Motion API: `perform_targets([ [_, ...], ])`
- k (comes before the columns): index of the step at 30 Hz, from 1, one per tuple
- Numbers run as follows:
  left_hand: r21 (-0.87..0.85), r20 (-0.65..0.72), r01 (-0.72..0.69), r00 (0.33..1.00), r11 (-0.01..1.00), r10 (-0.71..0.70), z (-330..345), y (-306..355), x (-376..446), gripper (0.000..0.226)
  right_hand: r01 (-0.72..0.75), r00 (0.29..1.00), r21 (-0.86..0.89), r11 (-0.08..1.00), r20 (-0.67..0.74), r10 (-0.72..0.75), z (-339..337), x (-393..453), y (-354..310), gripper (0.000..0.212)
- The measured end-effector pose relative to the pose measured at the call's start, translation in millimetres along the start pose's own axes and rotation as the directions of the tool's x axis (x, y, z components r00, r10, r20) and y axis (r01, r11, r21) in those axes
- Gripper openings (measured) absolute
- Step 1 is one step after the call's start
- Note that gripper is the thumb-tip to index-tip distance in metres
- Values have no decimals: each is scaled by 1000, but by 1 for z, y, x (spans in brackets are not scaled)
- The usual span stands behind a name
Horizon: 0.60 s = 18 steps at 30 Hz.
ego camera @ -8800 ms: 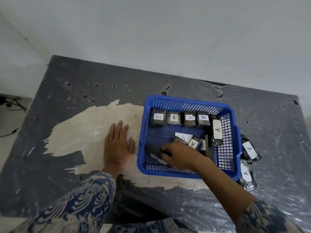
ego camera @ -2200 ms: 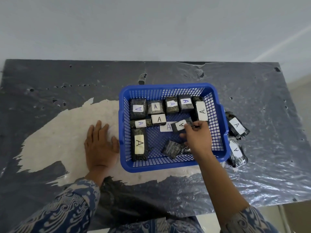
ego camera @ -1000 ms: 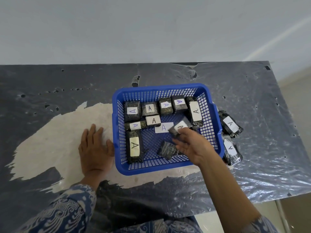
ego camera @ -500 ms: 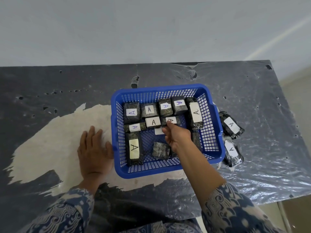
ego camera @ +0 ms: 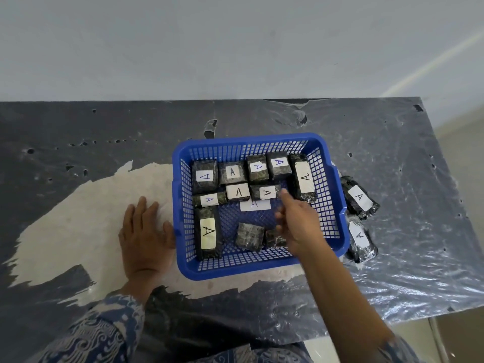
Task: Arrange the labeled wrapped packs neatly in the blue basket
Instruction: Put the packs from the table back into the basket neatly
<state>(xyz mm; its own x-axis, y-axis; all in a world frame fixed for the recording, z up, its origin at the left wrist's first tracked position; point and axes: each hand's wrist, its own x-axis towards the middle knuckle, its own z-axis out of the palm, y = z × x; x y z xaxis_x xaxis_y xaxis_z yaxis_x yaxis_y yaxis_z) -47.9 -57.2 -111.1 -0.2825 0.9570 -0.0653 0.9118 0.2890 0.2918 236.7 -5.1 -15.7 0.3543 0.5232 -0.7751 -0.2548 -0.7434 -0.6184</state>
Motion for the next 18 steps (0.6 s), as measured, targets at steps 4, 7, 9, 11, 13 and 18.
perform_targets([
  [4, -14, -6, 8, 1000, 1000, -8, 0, 1, 0, 62, 320, 941, -305, 897, -10, -339, -53, -18, -9, 21],
  [7, -32, -10, 10, 1000, 999, -11, -1, 2, 0, 65, 440, 879, -694, 569, 205, -430, -57, -17, -8, 14],
  [9, -32, -11, 6, 1000, 999, -7, -3, 3, -1, 66, 490, 858, -787, 375, 357, -370, -45, -13, -2, 21],
  [11, -27, -10, 1, 1000, 1000, -1, -4, 3, 0, 67, 525, 837, -825, 207, 457, -301, -26, -9, 5, 31],
  [13, -30, -10, 3, 1000, 1000, -3, -4, 2, 0, 67, 521, 829, -854, 20, 500, -250, -8, -9, 13, 41],
  [18, -12, -15, -2, 1000, 1000, 2, -1, 2, -1, 66, 481, 843, -874, -69, 483, -237, 8, -10, 24, 45],
])
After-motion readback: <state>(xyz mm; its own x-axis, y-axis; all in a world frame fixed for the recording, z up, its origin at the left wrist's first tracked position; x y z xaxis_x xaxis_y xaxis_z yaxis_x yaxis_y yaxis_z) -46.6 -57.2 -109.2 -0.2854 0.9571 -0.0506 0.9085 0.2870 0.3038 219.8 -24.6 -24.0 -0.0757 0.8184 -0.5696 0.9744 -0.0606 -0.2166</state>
